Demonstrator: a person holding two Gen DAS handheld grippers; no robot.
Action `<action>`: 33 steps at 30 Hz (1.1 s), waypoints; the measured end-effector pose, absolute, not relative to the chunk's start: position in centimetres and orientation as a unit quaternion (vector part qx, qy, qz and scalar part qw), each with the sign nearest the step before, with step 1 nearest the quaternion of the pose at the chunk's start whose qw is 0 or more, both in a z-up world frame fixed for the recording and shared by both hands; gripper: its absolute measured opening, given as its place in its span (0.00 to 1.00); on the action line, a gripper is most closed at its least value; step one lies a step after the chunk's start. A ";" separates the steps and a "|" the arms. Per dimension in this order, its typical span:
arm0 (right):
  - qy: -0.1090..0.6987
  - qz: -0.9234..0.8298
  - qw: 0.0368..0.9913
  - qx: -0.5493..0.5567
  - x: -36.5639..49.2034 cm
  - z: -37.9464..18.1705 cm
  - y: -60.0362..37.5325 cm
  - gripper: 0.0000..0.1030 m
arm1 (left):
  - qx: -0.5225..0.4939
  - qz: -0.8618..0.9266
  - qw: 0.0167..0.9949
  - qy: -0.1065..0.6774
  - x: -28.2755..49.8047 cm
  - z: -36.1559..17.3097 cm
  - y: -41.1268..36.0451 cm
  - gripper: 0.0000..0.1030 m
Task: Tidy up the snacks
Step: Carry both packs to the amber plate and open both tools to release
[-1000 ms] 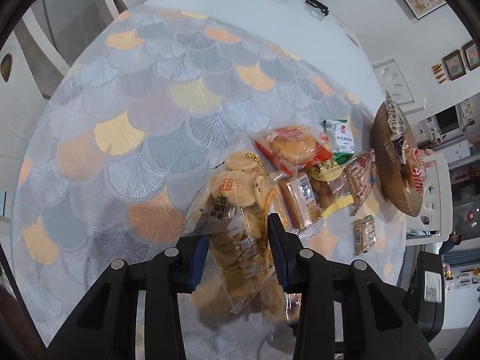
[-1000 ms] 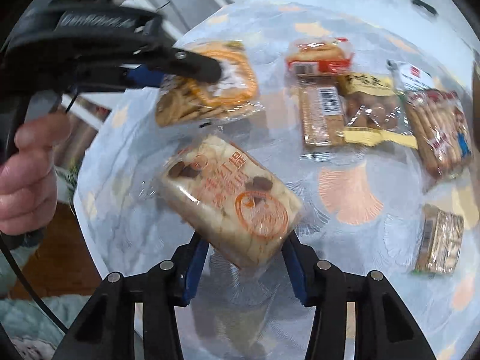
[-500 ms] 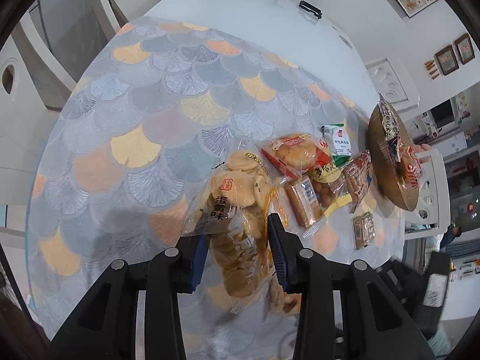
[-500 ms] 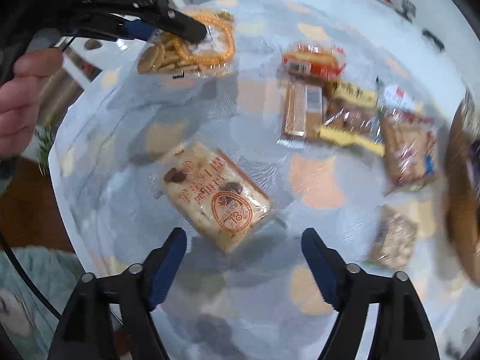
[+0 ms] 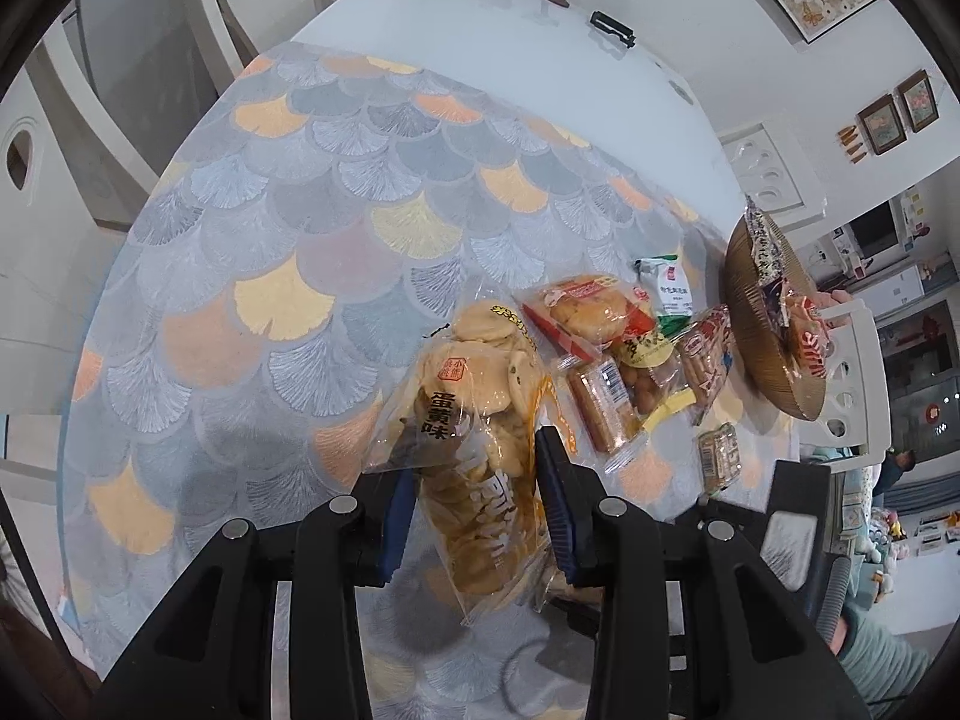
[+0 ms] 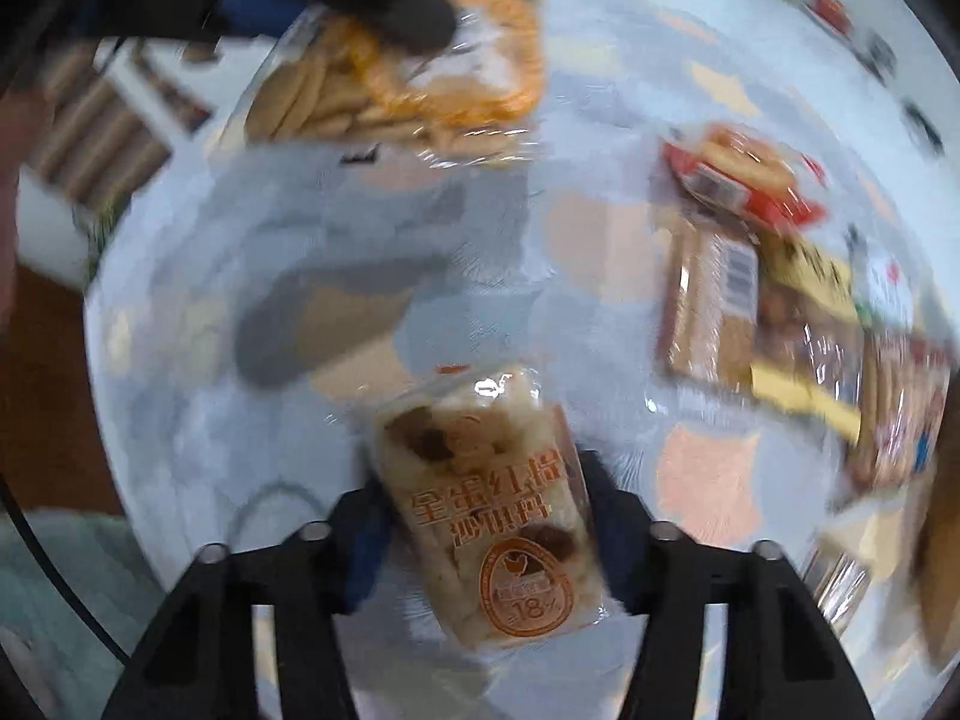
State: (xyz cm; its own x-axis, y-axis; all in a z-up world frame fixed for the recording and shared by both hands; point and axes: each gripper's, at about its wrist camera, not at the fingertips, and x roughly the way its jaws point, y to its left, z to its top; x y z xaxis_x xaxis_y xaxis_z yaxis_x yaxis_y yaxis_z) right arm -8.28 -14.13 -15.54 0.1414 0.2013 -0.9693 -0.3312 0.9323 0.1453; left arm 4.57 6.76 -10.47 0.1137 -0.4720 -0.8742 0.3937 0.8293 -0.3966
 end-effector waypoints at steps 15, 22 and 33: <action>0.491 0.005 0.861 0.135 -11.2 -2.8 -30.8 0.48 | -0.013 -0.330 0.778 0.534 2.6 -3.3 -3.9 0.34; 0.467 -0.099 0.864 0.163 -10.8 0.0 -41.6 0.48 | 0.017 -0.359 0.782 0.509 0.2 -2.0 -14.9 0.34; 0.450 -0.134 0.865 0.174 -5.7 -1.5 -50.2 0.61 | 0.070 -0.385 0.771 0.501 -1.0 -3.6 -26.6 0.38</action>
